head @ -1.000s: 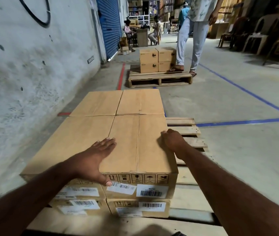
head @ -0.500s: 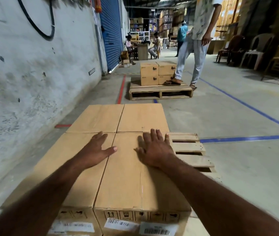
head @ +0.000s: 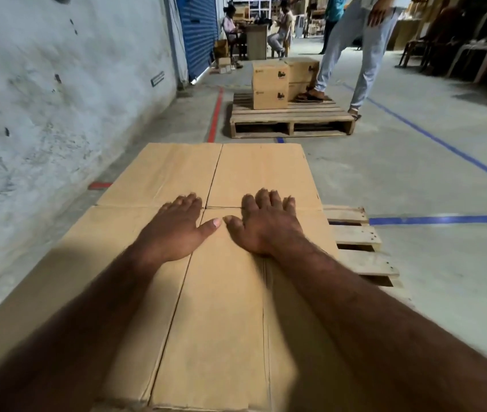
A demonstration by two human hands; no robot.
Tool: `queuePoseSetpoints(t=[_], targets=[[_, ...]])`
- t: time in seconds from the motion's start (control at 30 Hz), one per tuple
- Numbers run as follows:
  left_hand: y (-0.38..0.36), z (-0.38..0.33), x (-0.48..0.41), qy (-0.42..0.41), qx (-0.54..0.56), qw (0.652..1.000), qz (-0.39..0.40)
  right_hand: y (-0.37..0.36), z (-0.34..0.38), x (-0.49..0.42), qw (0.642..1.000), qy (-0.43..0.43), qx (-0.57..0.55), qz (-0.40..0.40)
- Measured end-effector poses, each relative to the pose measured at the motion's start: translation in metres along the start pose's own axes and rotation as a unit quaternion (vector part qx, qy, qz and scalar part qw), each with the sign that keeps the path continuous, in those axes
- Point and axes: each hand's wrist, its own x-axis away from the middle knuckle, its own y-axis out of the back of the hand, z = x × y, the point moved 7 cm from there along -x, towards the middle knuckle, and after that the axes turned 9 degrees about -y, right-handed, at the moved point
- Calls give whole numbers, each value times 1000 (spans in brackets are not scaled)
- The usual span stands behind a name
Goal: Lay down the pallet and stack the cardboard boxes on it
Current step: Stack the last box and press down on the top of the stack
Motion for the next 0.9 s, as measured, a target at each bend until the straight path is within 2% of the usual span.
queuePoseSetpoints(t=[0.23, 0.9], targets=[[2, -3, 0, -8, 4, 1000, 0, -2, 1, -3, 1000, 11, 3, -23], [1, 0, -1, -7, 23, 1000, -5, 5, 1, 5, 1000, 11, -9, 4]])
